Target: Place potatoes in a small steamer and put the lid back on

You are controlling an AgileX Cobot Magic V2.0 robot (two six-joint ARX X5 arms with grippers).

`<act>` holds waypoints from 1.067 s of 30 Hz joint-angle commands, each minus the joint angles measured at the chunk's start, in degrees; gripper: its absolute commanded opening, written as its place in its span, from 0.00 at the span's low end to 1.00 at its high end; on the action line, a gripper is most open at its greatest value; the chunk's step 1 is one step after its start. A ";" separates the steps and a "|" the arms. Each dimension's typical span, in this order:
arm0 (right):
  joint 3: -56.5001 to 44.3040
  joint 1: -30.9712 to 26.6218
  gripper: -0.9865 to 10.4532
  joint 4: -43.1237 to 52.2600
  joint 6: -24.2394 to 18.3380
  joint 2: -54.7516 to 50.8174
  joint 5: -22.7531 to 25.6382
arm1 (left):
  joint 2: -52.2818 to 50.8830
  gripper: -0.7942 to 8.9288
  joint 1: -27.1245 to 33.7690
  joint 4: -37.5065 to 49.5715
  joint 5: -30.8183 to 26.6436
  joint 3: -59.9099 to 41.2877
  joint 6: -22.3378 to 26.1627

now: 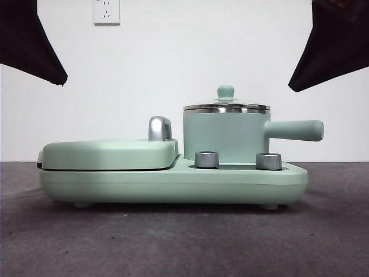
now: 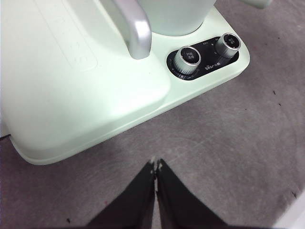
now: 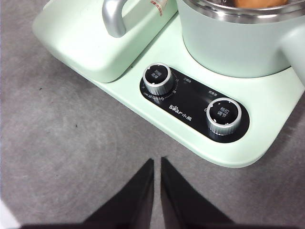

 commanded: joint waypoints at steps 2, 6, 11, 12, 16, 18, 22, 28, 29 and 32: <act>0.48 0.28 0.10 0.61 -0.46 0.17 -0.17 | -1.88 0.09 -0.15 0.72 -0.15 -0.22 2.58; 0.48 0.31 0.10 0.59 -0.46 0.17 -0.20 | -10.36 0.09 6.58 10.14 -0.28 -8.72 5.46; 0.48 0.31 0.10 0.59 -0.46 0.20 -0.20 | -29.00 0.09 19.02 26.91 -2.64 -27.50 5.03; 0.48 0.31 0.10 0.59 -0.46 0.20 -0.20 | -32.37 0.09 20.76 28.09 -3.63 -30.03 4.83; 0.46 0.28 0.10 0.59 -0.46 0.17 -0.17 | -44.06 0.09 27.04 29.20 -6.03 -37.73 3.58; 0.48 0.31 0.10 0.59 -0.46 0.17 -0.20 | -47.71 0.09 28.65 29.35 -7.06 -40.46 3.52; 0.48 0.31 0.10 0.59 -0.46 0.17 -0.17 | -49.64 0.09 29.38 24.15 -7.28 -41.83 2.84; 0.48 0.28 0.10 0.61 -0.46 0.17 -0.20 | -49.22 0.09 29.38 21.38 -7.28 -41.83 2.84; 0.48 0.28 0.10 0.61 -0.46 0.17 -0.17 | -49.24 0.09 29.38 21.57 -7.28 -41.83 2.84; 0.48 0.31 0.10 0.61 -0.46 0.17 -0.22 | -49.24 0.09 29.38 21.79 -7.28 -41.83 2.84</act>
